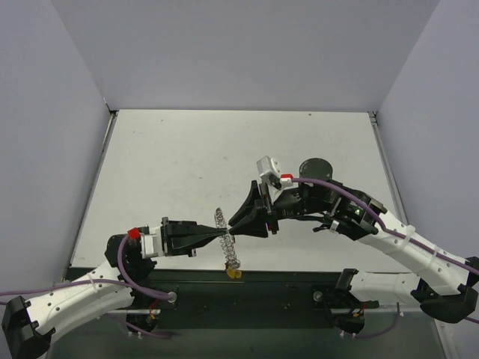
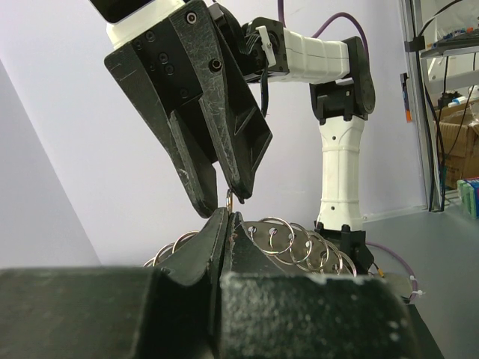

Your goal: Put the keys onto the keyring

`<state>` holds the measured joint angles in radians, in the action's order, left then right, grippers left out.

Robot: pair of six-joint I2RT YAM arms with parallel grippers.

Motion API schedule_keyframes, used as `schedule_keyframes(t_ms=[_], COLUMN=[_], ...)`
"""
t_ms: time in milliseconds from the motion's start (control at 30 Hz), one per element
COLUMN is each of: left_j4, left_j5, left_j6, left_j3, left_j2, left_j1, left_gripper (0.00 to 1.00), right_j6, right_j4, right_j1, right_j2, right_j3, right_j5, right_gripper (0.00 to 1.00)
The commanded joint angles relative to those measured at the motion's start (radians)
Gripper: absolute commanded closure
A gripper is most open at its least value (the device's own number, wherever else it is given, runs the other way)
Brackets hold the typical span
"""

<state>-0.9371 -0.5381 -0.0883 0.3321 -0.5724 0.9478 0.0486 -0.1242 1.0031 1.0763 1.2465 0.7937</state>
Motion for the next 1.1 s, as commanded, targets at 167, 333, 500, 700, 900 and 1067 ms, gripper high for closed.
schedule_keyframes(t_ms=[167,333,500,700,900,1067], left_j4=[-0.080,-0.098,-0.109,-0.088,0.038,0.190], left_j5=[0.020,0.010,0.012,0.013,0.021,0.038], left_j6=[0.002,-0.011,-0.014,-0.008,0.028,0.071], left_j3=[0.048,0.048,0.045,0.048,0.074,0.114], left_j2=[0.002,-0.014,-0.014,-0.003,0.035,0.088], left_j1=[0.003,0.005,0.003,0.005,0.003,0.003], left_gripper=[1.00,1.00,1.00,1.00,1.00,0.75], right_j6=[-0.010,-0.007,0.014,0.008,-0.021,-0.065], right_j4=[0.015,0.020,0.047,0.031,-0.011,-0.069], right_j1=[0.006,0.008,0.008,0.008,0.009,0.009], right_j2=[-0.001,0.008,0.014,0.024,0.013,0.031], right_j3=[-0.002,-0.004,-0.015,-0.004,0.011,0.048], right_j5=[0.022,0.024,0.030,0.027,-0.001,0.032], right_gripper=[0.82,0.90,1.00,1.00,1.00,1.00])
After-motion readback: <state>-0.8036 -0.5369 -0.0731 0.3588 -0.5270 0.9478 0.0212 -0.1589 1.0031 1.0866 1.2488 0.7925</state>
